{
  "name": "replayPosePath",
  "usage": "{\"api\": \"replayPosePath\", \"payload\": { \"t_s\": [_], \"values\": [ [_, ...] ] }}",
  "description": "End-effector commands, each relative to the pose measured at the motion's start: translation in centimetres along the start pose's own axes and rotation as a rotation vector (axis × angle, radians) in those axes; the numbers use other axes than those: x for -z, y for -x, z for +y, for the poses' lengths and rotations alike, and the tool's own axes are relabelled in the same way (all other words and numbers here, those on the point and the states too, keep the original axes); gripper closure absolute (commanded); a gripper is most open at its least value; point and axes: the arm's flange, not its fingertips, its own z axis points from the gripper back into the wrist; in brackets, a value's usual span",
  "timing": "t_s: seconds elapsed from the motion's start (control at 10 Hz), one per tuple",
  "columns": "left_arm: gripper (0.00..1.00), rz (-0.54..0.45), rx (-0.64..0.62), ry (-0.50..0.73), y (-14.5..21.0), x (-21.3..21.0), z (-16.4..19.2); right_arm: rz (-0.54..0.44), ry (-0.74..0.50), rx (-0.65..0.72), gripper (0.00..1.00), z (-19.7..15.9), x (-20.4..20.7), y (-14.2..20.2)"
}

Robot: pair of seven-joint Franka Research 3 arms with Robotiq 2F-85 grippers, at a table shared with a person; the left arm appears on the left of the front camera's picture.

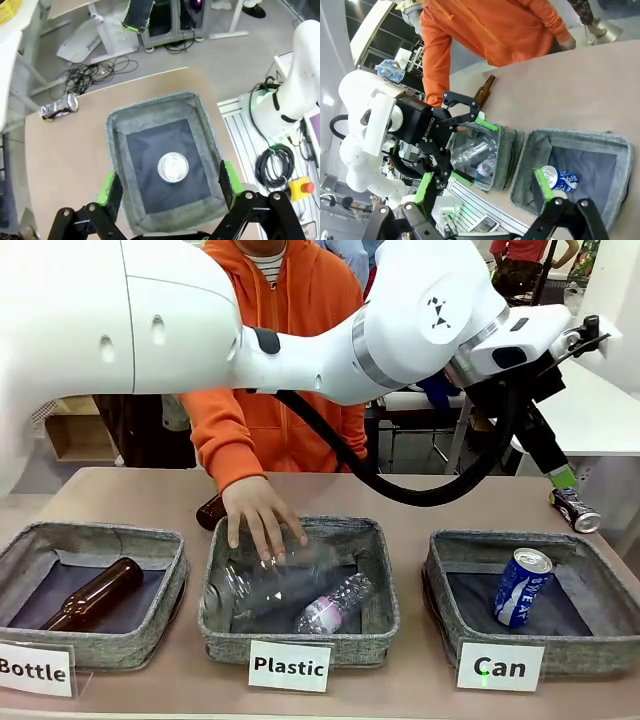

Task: Sort the can waste into the basket.
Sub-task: Pick up the can waste from the table and place it in the right Fabric basket.

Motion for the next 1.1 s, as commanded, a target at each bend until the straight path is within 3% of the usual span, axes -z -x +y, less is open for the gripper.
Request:
{"api": "replayPosePath", "payload": {
  "t_s": [0.0,0.2,0.5,0.6,0.8,1.0],
  "values": [
    [0.0,0.009,-0.026,-0.012,-0.8,-0.4,0.4,0.001,0.005,0.004,0.0,-0.3,-0.3,0.0],
    [0.0,-0.021,-0.074,-0.034,-0.3,-2.4,0.0,0.001,0.005,0.003,0.0,-0.2,-0.3,-0.2],
    [0.0,-0.118,-0.218,-0.132,3.8,-9.8,-1.9,0.025,0.001,0.005,0.0,0.6,1.2,-0.3],
    [0.0,-0.166,-0.271,-0.099,6.0,-12.9,-2.6,0.033,-0.003,0.005,0.0,1.1,2.1,-0.4],
    [0.0,-0.235,-0.525,-0.221,12.6,-20.1,-5.1,0.071,-0.004,0.007,0.0,2.4,5.3,-0.6],
    [0.0,-0.39,-0.738,-0.212,19.8,-25.6,-8.4,0.098,-0.07,0.055,0.0,3.6,10.2,-1.1]
  ]
}}
